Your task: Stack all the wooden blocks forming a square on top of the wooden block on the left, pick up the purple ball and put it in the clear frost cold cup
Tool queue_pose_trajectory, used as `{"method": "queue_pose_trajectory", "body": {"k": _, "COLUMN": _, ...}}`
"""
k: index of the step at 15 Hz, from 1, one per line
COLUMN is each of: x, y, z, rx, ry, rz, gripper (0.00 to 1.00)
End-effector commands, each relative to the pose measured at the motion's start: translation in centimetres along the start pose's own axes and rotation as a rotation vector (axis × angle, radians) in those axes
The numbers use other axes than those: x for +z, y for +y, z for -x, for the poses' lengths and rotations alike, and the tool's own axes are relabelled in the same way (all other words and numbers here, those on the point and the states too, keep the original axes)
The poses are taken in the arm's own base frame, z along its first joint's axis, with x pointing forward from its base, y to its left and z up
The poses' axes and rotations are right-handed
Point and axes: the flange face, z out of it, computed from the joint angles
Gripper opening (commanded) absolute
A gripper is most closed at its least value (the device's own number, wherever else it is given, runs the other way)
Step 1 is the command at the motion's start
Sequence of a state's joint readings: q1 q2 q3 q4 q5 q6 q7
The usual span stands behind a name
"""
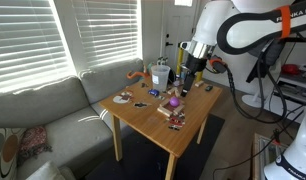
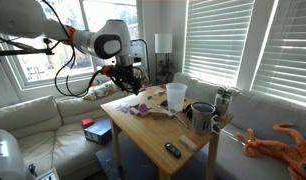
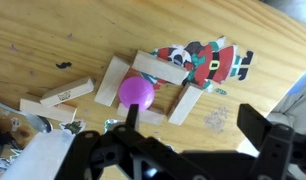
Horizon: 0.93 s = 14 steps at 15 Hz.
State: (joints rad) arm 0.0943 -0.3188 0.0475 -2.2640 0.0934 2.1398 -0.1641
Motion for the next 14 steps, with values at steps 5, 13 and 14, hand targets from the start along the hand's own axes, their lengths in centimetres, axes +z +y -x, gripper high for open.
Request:
{"method": "queue_pose_trajectory", "body": {"k": 5, "x": 1.2, "y": 0.8, "z": -0.6, "rx": 0.066, "ry": 0.01, "rz": -0.026, "gripper": 1.0}}
{"method": "queue_pose_trajectory", "body": {"k": 13, "x": 6.3, "y": 2.2, "z": -0.8, "rx": 0.147, "ry": -0.104, "rz": -0.041, "gripper": 1.0}}
{"method": "queue_pose_trajectory", "body": {"k": 14, "x": 6.8, "y": 2.2, "z": -0.8, "rx": 0.141, "ry": -0.119, "rz": -0.036, "gripper": 1.0}}
